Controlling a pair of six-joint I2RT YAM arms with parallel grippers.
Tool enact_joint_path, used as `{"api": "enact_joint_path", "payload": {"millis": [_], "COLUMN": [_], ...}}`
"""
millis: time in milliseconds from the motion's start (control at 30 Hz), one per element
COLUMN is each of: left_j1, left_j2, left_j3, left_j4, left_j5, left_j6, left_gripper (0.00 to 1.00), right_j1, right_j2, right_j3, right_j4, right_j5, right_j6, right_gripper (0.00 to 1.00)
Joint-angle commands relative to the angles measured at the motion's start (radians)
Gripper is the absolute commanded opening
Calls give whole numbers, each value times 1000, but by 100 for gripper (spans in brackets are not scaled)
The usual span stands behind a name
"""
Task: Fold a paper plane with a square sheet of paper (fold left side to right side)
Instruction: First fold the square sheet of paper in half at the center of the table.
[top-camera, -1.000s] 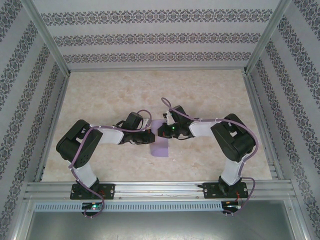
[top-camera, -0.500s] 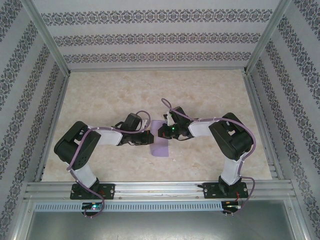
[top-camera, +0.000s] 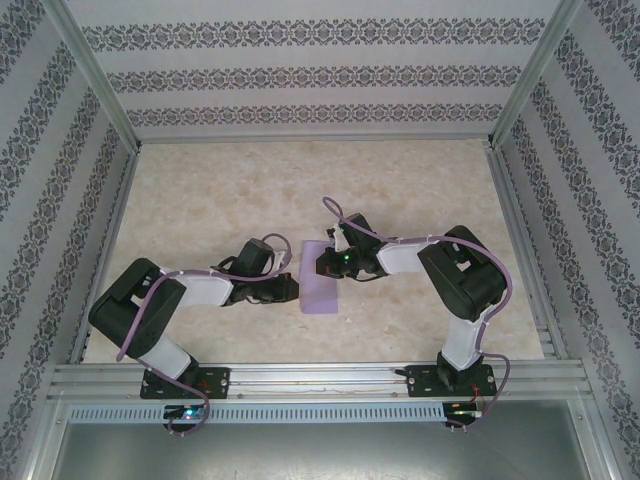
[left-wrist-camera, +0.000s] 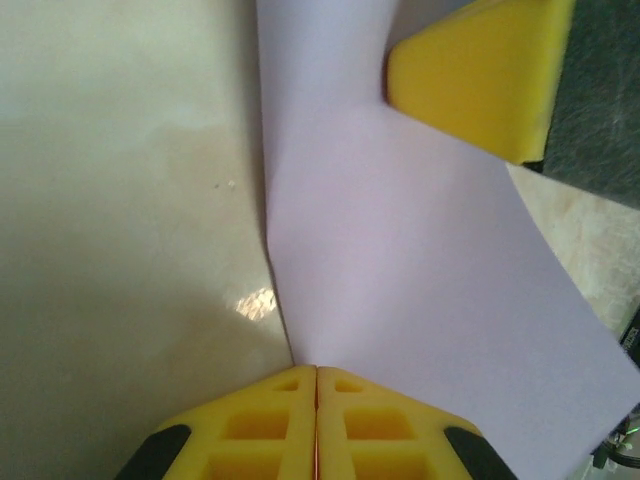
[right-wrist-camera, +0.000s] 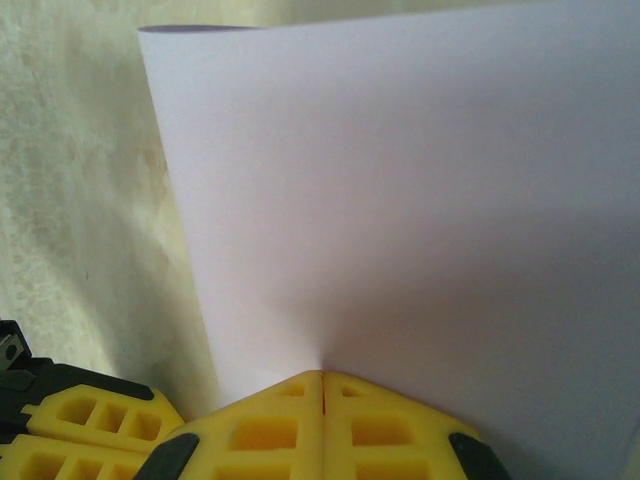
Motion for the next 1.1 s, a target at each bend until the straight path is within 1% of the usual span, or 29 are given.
{"api": "enact_joint_path", "payload": {"millis": [0, 100, 200, 500, 667, 1067], "left_j1": [-17, -12, -11, -25, -37, -54], "left_j2": [-45, -74, -72, 79, 116, 76], "left_j3": [24, 74, 122, 195, 179, 66], "left_j4": [-122, -157, -161, -65, -44, -88], "left_j5": [-30, -50, -43, 44, 42, 27], "left_j6": [-19, -8, 6, 2, -6, 1], "left_gripper": [9, 9, 9, 8, 8, 8], "right_j1": [-1, 2, 4, 7, 6, 6], "right_j2": [25, 24, 23, 28, 30, 38], "right_j3": [-44, -41, -41, -39, -41, -44], "right_j4": [-93, -93, -94, -94, -96, -114], "right_j5": [76, 74, 76, 75, 77, 90], "right_j6": [-29, -31, -31, -34, -36, -48], "right_gripper": [0, 0, 0, 0, 0, 0]}}
